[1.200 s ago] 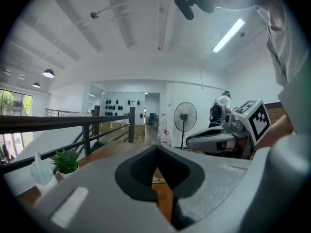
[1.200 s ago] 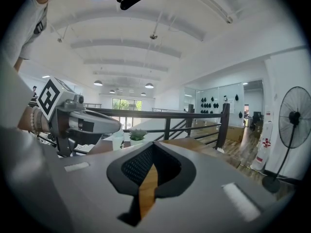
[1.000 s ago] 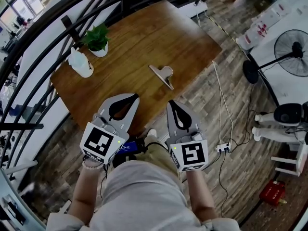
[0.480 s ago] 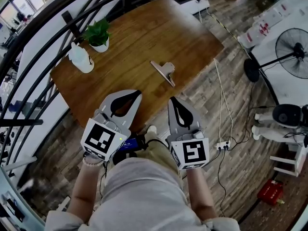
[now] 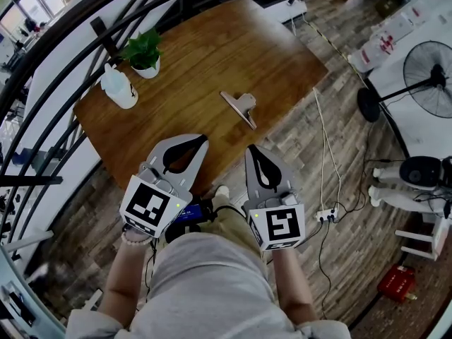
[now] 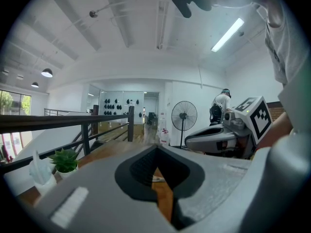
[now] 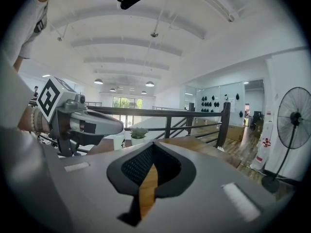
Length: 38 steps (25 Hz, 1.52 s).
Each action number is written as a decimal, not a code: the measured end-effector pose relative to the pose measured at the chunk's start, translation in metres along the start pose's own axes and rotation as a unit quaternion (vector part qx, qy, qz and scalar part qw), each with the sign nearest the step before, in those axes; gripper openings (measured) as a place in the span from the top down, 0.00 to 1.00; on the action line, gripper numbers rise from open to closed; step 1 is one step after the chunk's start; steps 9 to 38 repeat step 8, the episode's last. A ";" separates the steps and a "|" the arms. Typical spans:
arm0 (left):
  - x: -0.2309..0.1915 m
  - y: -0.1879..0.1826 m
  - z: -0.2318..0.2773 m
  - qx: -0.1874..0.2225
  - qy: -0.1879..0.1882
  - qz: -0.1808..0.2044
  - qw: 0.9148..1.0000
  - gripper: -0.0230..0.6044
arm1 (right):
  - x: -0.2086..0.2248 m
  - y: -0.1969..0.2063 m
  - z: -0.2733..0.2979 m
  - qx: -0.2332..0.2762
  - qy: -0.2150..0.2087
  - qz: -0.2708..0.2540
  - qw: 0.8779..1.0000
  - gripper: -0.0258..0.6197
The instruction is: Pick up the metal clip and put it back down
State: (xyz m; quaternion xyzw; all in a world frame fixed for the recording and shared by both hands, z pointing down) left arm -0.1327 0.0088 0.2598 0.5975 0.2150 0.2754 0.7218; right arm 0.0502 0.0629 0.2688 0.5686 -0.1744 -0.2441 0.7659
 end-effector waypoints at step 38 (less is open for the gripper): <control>0.000 0.004 -0.002 -0.005 -0.002 -0.006 1.000 0.96 | -0.003 0.000 -0.001 -0.006 -0.001 0.000 1.000 0.94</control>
Point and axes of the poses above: the fingertips, and each gripper's own axes: z forward along the fingers, x to its right, y out of its underside, the point moved 9 cm from there along -z, backward along the fingers, and after that the axes turned 14 degrees about -y, right-handed, at the moved point
